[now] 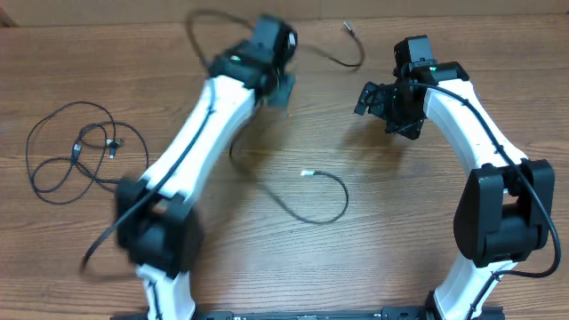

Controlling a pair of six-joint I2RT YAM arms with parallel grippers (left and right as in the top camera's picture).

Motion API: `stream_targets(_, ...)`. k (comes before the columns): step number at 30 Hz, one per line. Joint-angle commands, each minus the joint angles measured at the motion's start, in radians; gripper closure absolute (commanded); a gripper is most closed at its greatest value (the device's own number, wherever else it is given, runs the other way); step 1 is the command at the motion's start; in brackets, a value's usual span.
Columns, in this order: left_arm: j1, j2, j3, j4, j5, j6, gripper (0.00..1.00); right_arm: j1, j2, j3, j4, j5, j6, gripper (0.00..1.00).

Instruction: Untangle cables

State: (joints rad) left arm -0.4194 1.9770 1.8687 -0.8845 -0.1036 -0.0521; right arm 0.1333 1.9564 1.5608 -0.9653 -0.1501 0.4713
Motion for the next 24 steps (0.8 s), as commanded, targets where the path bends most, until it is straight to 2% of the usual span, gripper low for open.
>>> stream_targets(1, -0.012, -0.240, 0.079, 0.097, -0.065, 0.025, 0.96, 0.002, -0.003, -0.002, 0.003, 0.003, -0.001, 0.00)
stream_targets(5, -0.012, -0.418, 0.080, 0.244, -0.063, 0.029, 0.96, 0.002, -0.003, -0.002, 0.003, 0.003, -0.001, 0.00)
stream_targets(9, -0.012, -0.512, 0.080, 0.240, -0.063, 0.031, 0.96, 0.002, -0.003, -0.002, 0.003, 0.003, -0.001, 0.00)
stream_targets(12, -0.011, -0.520, 0.079, 0.142, -0.063, 0.030, 0.96, 0.002, -0.003, -0.002, 0.003, 0.003, -0.001, 0.00)
stream_targets(16, -0.013, -0.456, 0.077, -0.080, -0.053, -0.005, 0.96, 0.002, -0.003, -0.002, 0.003, 0.003, -0.001, 0.00)
stream_targets(21, -0.013, -0.295, 0.077, -0.391, -0.042, -0.179, 0.96, 0.002, -0.003, -0.002, 0.003, 0.003, -0.001, 0.00)
stream_targets(24, -0.013, -0.166, 0.077, -0.518, 0.037, -0.192, 0.96, 0.002, -0.003, -0.002, 0.003, 0.003, -0.001, 0.00)
